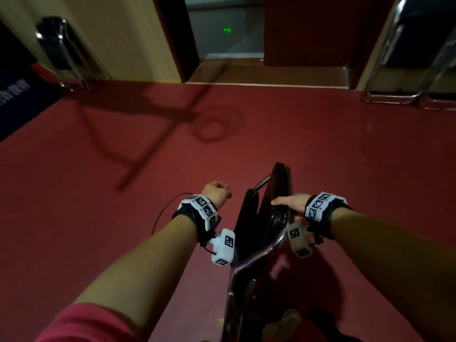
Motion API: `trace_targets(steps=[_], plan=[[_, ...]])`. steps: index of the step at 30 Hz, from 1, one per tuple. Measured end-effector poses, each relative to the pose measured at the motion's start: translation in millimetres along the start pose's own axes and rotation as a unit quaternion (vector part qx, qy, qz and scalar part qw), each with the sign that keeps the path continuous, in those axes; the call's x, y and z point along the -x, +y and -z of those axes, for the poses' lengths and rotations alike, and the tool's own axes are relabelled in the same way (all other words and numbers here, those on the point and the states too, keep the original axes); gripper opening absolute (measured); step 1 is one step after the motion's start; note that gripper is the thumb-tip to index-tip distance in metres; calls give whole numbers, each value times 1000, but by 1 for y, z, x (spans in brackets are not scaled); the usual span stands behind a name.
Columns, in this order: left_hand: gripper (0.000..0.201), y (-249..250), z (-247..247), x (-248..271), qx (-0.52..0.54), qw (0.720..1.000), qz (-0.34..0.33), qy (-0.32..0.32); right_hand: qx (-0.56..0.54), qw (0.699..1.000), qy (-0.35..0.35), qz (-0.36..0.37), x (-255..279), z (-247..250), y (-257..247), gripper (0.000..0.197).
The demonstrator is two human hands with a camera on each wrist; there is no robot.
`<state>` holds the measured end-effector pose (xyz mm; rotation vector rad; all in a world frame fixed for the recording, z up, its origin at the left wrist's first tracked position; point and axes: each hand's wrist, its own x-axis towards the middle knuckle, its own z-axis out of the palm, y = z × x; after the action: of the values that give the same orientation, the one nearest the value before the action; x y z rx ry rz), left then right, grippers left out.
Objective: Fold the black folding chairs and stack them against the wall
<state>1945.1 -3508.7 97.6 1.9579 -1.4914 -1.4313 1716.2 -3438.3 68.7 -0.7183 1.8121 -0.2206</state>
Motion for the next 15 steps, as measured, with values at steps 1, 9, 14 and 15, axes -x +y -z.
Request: trace_targets(steps=[1,9,14,15], plan=[[23,7,-1,-4,-26,999,-20,-14,-3,1000,1,-4,-2,0,2,52],[36,26,0,-47,-196,962,-143,-125,35,999,9,-22,34,-22,6,57],[47,12,8,-64,-255,922,-189,-221,-40,998,21,-49,47,-66,7,68],[50,10,10,-65,-264,915,-196,-236,-30,998,36,-50,53,-76,4,73]])
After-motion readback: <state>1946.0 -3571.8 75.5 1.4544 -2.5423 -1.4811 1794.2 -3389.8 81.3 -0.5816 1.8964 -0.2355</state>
